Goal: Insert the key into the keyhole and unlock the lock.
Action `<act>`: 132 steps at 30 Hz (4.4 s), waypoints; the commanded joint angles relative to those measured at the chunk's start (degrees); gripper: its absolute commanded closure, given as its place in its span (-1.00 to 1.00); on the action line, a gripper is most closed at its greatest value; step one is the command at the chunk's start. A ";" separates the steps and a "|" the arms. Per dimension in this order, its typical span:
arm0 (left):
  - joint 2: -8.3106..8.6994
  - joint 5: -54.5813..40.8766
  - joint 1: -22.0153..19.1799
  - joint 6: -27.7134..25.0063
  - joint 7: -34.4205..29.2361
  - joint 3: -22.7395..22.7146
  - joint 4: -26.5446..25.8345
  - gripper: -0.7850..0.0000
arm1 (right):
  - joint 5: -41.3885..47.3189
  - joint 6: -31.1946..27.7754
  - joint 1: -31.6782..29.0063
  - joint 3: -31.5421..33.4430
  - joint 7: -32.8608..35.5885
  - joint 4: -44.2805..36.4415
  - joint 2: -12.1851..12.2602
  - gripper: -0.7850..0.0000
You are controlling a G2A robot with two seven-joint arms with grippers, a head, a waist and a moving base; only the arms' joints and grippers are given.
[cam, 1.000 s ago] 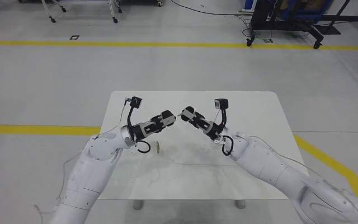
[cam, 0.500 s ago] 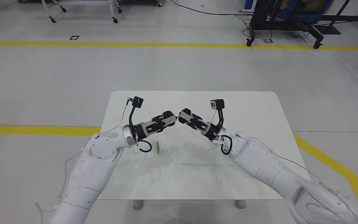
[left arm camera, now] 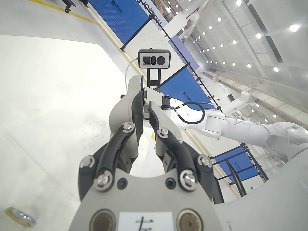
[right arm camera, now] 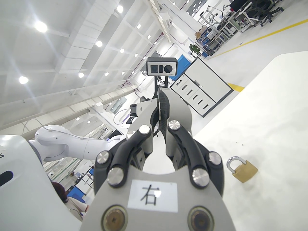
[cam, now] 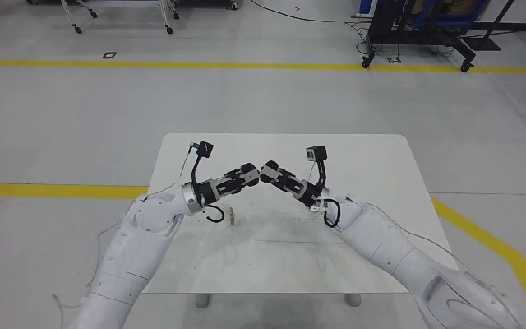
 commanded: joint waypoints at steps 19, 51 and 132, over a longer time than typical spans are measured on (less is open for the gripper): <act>0.31 1.79 -0.34 0.50 1.95 0.12 0.12 1.00 | -0.28 0.00 -1.65 4.42 4.84 1.03 -2.00 -1.00; 1.93 5.15 -2.01 5.53 -9.68 0.52 -0.66 1.00 | -27.73 8.94 -7.62 15.91 12.30 -9.24 4.59 -0.72; 4.58 55.88 5.08 42.62 -12.66 6.38 -16.94 -0.68 | -36.15 16.87 -21.12 34.56 4.91 -17.47 8.92 1.00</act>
